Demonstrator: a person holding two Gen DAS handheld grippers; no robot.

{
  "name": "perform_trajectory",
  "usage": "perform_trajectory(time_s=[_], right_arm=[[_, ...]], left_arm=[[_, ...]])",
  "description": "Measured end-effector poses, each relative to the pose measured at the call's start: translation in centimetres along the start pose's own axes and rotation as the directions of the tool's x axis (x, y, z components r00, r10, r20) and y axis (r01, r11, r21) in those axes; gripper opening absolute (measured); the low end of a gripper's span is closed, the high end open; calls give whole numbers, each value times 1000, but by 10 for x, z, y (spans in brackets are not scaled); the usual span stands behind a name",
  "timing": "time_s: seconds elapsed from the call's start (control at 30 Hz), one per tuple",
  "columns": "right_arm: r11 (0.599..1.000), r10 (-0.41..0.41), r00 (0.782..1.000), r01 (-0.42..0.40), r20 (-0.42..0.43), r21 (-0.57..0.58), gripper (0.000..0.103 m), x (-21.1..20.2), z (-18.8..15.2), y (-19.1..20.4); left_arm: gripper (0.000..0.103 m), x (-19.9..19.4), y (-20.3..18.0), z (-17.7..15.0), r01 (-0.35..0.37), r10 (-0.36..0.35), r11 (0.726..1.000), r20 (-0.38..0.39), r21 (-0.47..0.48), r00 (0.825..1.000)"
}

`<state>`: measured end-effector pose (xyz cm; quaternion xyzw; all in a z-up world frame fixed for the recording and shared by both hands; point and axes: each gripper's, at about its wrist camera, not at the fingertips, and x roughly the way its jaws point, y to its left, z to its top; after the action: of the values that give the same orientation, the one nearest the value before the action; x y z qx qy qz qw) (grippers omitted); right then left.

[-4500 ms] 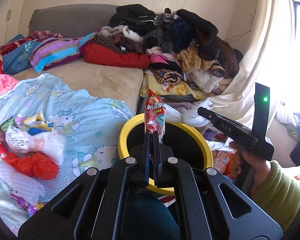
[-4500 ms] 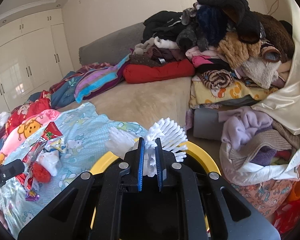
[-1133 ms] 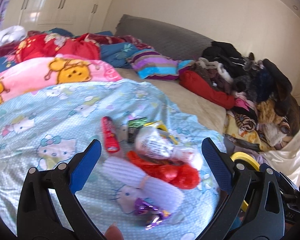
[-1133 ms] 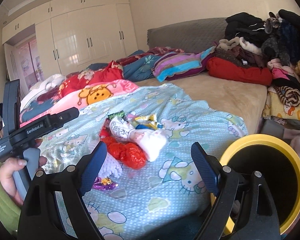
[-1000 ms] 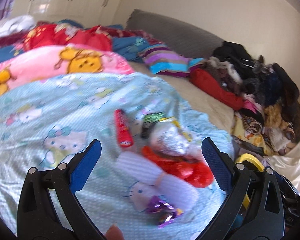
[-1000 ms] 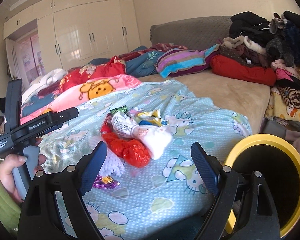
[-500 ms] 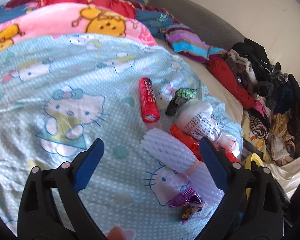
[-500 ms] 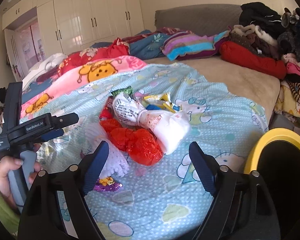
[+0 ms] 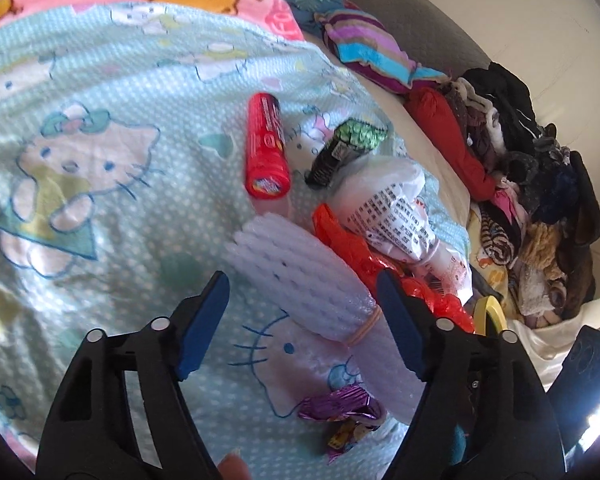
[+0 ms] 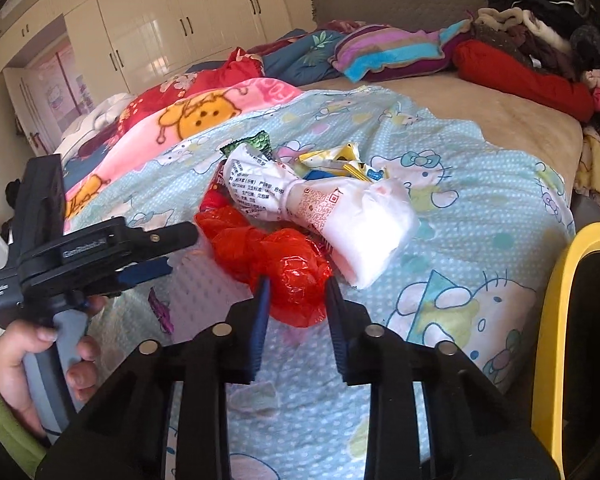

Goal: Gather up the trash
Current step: 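Grasp the white foam mesh sleeve with the left tool while the right tool grasps the red plastic bag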

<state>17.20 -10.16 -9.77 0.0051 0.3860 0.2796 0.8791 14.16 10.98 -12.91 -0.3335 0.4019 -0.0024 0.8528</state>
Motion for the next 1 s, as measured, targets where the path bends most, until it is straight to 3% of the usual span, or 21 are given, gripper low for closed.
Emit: perform_trajectory(time_s=[0.17,0.43,0.6,0.8,1.0], right_arm=[[1000,8,1000,-8,-5,3,19,0,-2,-1],[1000,9,1000,-9,-6,-17,13,-2,-4,2],[998,18,999,-16,31,-62,5,-15,-4,11],[997,45,994,-39,100,-68,4,-39,0,16],[996,68,987,-59,146,-61,4,-60,8,16]], left_arm=[[52,3,1,-2,26,-26,1000,-11,-12,1000],[24,-7,-12,1,88,-88,996,10,23,996],[23,-27,-22,7,110,-113,992,63,55,992],[23,-62,-41,16,116,-136,985,155,131,979],[23,-84,-63,20,130,-169,972,199,193,965]])
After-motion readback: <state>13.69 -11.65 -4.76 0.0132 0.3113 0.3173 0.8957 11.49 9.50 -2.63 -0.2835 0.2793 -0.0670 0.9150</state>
